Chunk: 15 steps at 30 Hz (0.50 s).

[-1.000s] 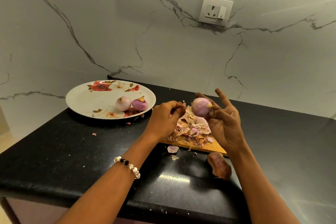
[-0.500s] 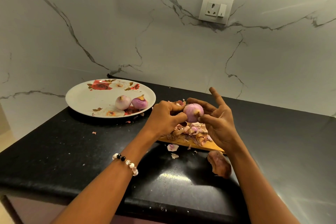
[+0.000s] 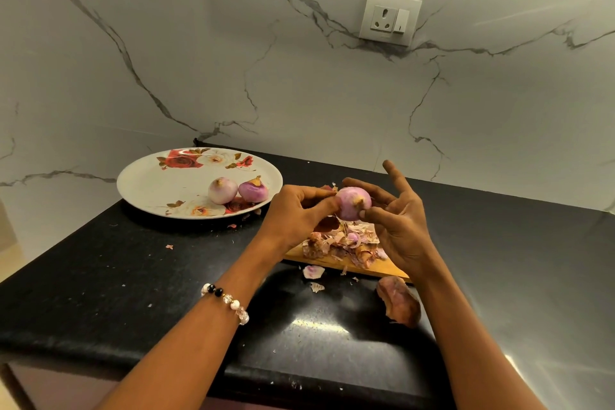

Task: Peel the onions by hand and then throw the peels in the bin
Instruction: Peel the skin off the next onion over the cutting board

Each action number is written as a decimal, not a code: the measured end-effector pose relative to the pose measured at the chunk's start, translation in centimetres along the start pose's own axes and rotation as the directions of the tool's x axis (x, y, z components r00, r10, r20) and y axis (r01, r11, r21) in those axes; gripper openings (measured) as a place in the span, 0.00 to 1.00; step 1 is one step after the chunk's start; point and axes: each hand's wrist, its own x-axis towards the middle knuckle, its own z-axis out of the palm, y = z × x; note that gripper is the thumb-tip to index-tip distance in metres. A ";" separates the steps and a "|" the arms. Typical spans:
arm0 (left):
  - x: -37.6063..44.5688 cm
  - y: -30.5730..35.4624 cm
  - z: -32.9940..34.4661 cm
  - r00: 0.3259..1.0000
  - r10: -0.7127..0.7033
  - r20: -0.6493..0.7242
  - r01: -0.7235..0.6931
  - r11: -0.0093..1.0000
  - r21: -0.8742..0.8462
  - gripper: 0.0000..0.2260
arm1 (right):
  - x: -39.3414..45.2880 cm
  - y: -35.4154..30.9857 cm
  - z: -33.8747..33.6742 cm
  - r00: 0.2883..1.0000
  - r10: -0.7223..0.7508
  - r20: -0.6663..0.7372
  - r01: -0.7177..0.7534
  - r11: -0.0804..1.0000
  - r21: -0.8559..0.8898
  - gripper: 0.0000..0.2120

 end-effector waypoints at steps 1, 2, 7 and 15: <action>0.0 -0.1 0.0 1.000 -0.004 0.012 0.004 1.000 -0.005 0.16 | 0.0 -0.1 0.0 1.000 0.002 0.001 -0.002 1.000 -0.009 0.51; 0.1 -0.3 0.1 1.000 -0.007 0.015 0.007 1.000 -0.001 0.17 | 0.0 -0.1 0.0 1.000 -0.001 0.004 0.001 1.000 -0.027 0.51; 0.2 -0.7 0.1 1.000 0.023 -0.003 -0.023 0.995 0.102 0.15 | -0.1 0.1 0.3 1.000 -0.006 0.030 0.009 0.996 -0.089 0.51; 0.2 -0.6 -0.1 0.996 -0.007 -0.087 0.015 0.996 0.093 0.12 | -0.1 -0.3 0.4 1.000 0.016 0.010 -0.017 0.999 0.049 0.49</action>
